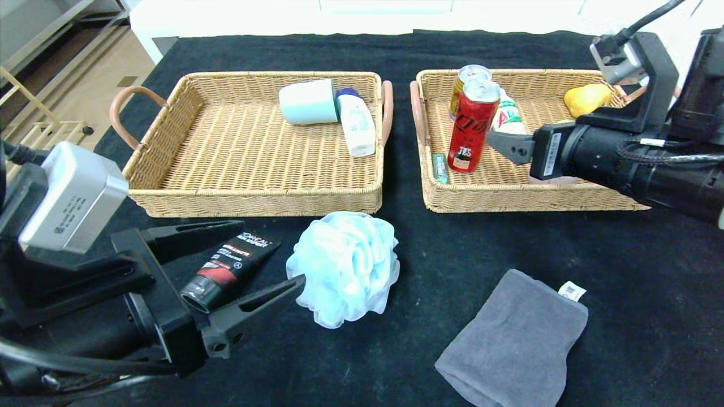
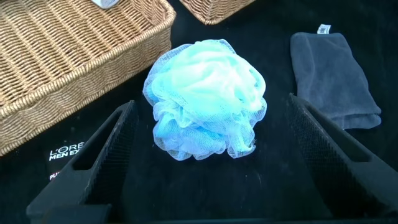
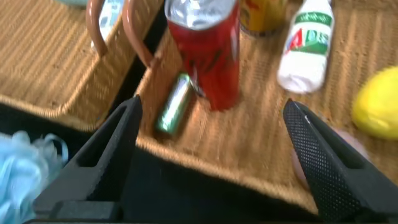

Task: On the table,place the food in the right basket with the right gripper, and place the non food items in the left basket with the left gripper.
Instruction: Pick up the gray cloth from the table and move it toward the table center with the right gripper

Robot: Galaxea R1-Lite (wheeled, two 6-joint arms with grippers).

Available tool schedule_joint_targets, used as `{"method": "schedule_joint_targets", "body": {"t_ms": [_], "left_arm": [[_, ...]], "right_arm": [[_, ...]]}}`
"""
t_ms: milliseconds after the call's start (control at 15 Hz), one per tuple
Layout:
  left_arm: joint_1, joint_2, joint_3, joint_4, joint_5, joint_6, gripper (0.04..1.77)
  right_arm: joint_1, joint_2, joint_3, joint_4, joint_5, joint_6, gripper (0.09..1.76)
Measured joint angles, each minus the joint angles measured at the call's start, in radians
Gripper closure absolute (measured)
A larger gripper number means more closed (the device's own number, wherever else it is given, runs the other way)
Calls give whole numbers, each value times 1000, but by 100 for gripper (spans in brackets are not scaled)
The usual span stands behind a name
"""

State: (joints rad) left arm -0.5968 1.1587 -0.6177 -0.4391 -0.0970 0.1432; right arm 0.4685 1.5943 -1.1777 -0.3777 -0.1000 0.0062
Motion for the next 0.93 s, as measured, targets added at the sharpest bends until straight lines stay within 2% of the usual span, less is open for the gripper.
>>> {"method": "schedule_joint_targets", "body": {"t_ms": [67,467,733,933], "left_arm": [[0,0,0,0,1,0,9],[1,0,0,-1,1,-1,9],[2,1,0,-1,1,-1,9],[2,4,0,-1,1,-1,9]], "right_arm": [[2,-35,19,61,-6,0,19],[25,-172,46,366,-204,15,16],[72,-202,-1,666,-276,246,15],[103,-192,-98,921,-285,478,15]]}}
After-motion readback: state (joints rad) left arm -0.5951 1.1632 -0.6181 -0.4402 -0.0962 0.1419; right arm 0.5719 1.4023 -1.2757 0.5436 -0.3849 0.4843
